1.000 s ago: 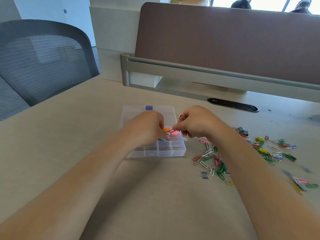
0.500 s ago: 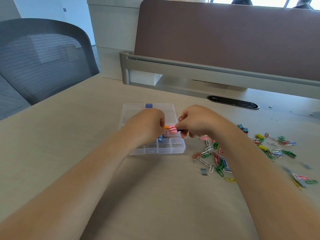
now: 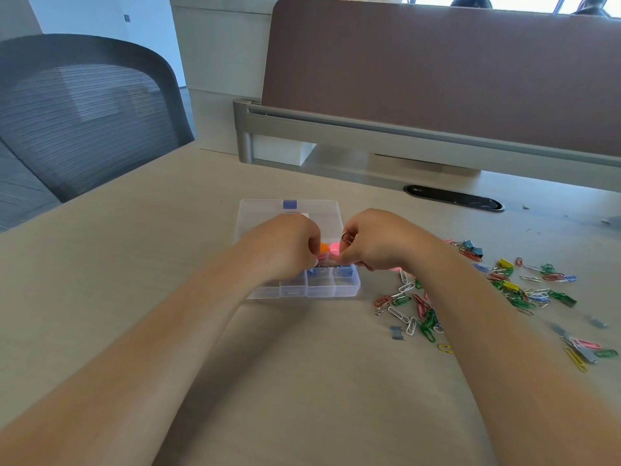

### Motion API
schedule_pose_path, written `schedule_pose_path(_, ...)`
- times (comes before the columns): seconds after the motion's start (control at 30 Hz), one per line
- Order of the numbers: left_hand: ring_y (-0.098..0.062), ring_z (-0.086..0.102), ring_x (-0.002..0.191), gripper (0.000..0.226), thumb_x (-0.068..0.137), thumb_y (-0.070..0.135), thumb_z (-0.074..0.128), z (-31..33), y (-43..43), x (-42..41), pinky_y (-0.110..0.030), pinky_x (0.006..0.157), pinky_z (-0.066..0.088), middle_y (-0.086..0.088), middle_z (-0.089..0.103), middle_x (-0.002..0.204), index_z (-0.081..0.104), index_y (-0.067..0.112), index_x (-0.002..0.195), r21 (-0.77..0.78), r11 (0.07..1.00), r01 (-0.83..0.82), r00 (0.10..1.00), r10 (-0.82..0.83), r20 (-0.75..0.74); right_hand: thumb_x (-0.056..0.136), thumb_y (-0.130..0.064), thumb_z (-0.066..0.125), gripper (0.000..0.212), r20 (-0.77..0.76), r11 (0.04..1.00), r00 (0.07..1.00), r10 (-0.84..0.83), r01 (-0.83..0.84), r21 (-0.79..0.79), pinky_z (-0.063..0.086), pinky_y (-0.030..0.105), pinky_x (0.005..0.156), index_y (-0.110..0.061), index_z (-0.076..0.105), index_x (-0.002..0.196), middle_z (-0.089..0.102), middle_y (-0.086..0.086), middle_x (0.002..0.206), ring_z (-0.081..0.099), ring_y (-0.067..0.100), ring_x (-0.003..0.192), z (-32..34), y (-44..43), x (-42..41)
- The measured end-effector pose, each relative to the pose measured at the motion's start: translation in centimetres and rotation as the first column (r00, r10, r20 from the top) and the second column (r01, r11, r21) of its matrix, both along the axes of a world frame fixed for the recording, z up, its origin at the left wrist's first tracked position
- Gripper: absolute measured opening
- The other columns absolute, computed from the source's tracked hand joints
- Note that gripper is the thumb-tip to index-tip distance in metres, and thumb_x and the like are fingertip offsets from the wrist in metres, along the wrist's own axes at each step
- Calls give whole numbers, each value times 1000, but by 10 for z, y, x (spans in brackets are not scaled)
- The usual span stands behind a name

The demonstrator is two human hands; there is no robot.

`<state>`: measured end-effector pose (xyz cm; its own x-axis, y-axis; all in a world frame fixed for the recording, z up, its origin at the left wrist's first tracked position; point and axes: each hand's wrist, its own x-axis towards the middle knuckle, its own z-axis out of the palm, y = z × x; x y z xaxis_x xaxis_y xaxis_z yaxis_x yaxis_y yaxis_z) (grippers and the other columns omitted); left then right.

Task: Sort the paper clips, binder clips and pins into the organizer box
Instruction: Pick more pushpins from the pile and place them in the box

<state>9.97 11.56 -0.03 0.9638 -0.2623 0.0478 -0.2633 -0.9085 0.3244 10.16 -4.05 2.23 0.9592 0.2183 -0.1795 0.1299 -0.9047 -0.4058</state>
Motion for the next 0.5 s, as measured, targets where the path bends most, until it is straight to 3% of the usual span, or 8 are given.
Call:
schedule_pose_path(0.13,-16,56,82,13,85,18,64,1,1,-1,-17,57,34,4,63,89,73,23,92,0,1000,6,1000,-6,-12,87,-16,69,25,26,996,1000,4,-1,-90,39,24,56,-19,58,65,60,5,76,54,21,73,-1,1,-2)
schedule_pose_path(0.2,-16,57,83,12,85,18,63,1,1,-1,-20,61,36,4,64,90,72,23,91,9,1000,13,1000,-13,-25,88,-17,69,27,22,995,1000,3,-1,-104,37,23,54,-21,56,64,60,3,75,54,21,73,-2,2,-3)
schedule_pose_path(0.33,-15,58,80,6,87,24,59,5,3,-2,-23,62,41,4,63,87,65,21,88,-38,999,23,1000,-23,-14,89,-20,66,21,9,999,999,-33,33,-30,39,26,57,-8,63,72,61,11,75,52,22,67,2,1,-2)
schedule_pose_path(0.4,-14,58,78,11,88,29,57,9,4,-3,-27,67,47,5,61,85,60,20,94,-119,993,18,999,-23,-44,90,-21,61,27,26,992,994,-107,105,71,41,30,60,5,67,85,66,21,79,52,24,63,7,-3,-1)
schedule_pose_path(0.5,-11,57,83,14,94,23,50,13,6,-2,-26,75,48,7,61,94,58,21,105,-173,984,32,997,-43,-59,91,-18,52,31,-15,973,986,-165,165,158,45,33,62,9,68,88,72,24,85,57,26,63,12,-7,-1)
